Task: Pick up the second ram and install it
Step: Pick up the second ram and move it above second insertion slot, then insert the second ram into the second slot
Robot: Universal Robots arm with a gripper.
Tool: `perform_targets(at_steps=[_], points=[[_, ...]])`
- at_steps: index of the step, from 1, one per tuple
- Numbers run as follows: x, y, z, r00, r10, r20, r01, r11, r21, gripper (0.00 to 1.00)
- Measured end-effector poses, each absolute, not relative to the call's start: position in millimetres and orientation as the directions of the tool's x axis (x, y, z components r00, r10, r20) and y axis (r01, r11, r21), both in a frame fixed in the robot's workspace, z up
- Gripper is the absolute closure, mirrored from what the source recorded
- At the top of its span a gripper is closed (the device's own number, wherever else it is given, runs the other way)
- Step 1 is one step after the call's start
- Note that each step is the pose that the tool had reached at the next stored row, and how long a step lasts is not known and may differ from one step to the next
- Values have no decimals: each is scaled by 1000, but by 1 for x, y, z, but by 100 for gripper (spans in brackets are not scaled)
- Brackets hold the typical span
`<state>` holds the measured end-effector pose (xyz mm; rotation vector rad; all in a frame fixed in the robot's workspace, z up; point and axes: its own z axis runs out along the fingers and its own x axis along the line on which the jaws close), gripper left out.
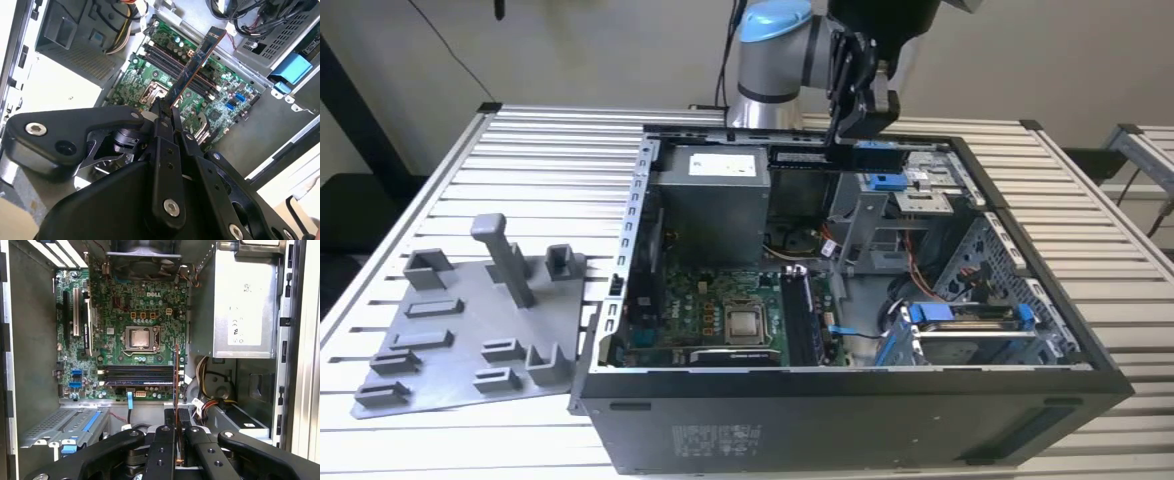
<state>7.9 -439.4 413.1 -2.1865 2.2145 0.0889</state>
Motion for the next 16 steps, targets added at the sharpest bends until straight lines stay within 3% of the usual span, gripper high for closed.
perform_targets(at_steps=[16], points=[[8,-439,413,-32,-998,-60,-999,31,21,86]])
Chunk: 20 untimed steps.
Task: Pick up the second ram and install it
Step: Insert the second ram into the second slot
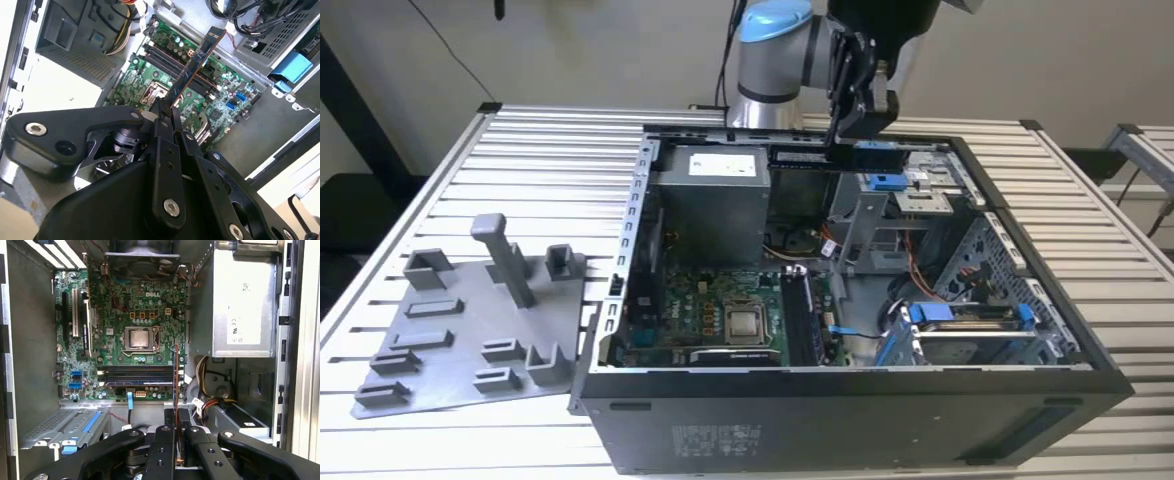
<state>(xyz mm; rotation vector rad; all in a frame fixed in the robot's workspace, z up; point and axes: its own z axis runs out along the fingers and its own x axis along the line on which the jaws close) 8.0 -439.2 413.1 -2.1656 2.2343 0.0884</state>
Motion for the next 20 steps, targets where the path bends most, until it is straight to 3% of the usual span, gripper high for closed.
perform_targets(at_steps=[20], points=[[8,-440,412,-245,-968,-60,-969,244,21,86]])
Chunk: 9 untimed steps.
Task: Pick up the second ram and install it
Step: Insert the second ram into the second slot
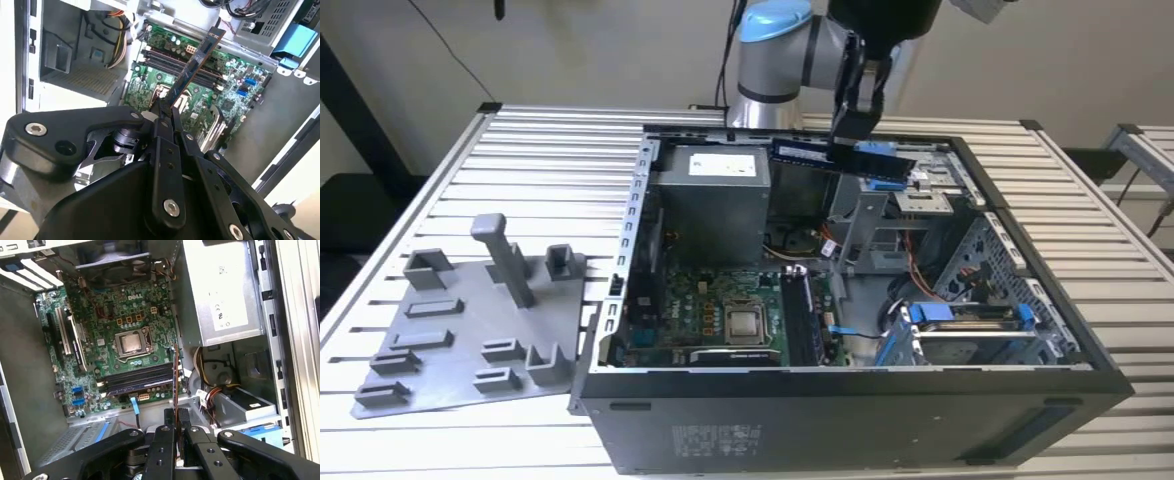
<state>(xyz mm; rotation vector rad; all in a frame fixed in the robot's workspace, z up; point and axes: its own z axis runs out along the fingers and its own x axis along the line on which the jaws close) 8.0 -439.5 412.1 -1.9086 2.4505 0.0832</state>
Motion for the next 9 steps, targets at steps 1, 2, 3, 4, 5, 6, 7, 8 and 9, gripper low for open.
perform_targets(at_steps=[1,2,3,4,5,6,7,8,9], points=[[8,-440,412,-255,-965,-60,-967,254,21,86],[8,-440,412,-264,-963,-60,-964,264,22,86],[8,-440,412,-275,-960,-60,-962,274,22,86],[8,-440,412,-284,-957,-59,-959,284,23,86],[8,-440,412,-294,-954,-59,-956,294,23,86],[8,-440,412,-304,-951,-59,-953,303,24,86],[8,-440,412,-315,-947,-58,-949,314,25,86],[8,-440,411,-326,-944,-58,-945,325,25,86],[8,-440,411,-337,-940,-57,-941,336,26,86]])
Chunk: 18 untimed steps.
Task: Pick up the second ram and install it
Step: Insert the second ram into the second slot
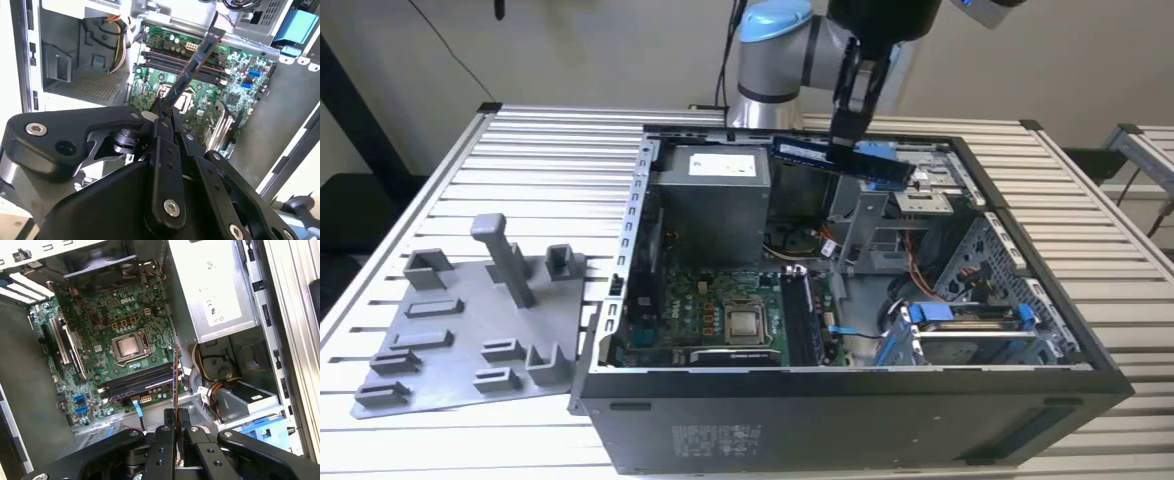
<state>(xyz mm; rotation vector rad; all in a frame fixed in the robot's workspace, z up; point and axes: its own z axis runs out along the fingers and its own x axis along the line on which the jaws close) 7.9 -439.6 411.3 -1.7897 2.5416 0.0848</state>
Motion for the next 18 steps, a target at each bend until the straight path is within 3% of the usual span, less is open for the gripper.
perform_targets(at_steps=[18], points=[[8,-440,409,-544,-837,-54,-839,543,29,86]])
